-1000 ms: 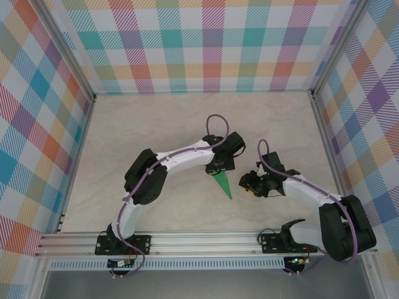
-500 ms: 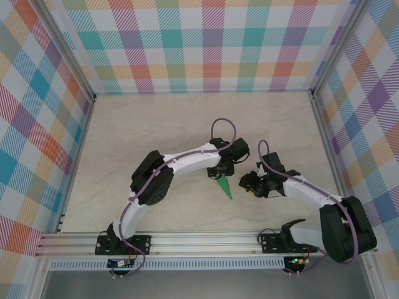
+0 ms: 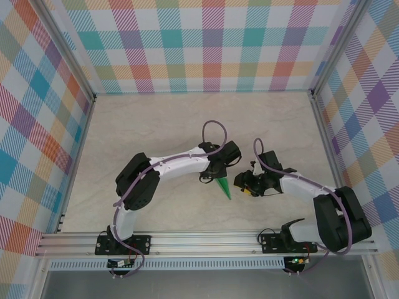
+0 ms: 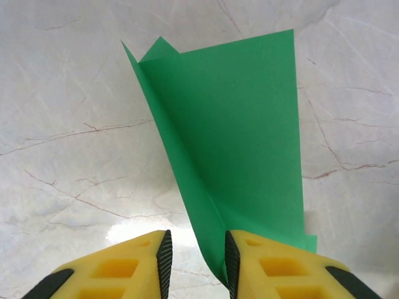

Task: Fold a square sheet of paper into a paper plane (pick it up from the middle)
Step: Move a paper plane to the center of the table.

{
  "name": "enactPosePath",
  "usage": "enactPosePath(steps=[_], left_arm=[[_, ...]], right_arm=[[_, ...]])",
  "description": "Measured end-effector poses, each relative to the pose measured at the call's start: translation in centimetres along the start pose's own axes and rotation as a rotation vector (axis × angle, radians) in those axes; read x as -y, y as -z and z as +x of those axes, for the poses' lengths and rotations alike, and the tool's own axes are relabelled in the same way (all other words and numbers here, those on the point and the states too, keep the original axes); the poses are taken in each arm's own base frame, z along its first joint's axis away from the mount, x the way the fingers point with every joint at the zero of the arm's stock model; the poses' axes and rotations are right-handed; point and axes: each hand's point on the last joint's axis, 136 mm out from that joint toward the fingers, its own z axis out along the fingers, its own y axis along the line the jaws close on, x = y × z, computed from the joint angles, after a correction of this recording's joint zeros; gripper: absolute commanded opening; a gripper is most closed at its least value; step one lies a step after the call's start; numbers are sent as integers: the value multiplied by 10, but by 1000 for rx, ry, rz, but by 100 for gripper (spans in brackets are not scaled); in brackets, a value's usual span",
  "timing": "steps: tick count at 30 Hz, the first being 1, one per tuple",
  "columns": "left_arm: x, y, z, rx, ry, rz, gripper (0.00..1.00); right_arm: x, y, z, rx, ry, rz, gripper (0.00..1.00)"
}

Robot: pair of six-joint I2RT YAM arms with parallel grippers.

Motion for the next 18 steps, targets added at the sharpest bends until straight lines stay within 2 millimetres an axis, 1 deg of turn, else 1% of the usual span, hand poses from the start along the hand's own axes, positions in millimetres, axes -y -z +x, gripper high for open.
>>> enactPosePath(steps=[6, 13, 18], left_arm=[[-2, -5, 2, 10, 1, 4, 18], [-12, -15, 10, -4, -5, -19, 18], [-13, -17, 8, 1, 2, -13, 18]], right_arm=[[-14, -15, -3, -51, 54, -35, 50], [-27, -19, -8, -59, 121, -75, 51], [-36, -23, -13, -67, 158, -108, 50]])
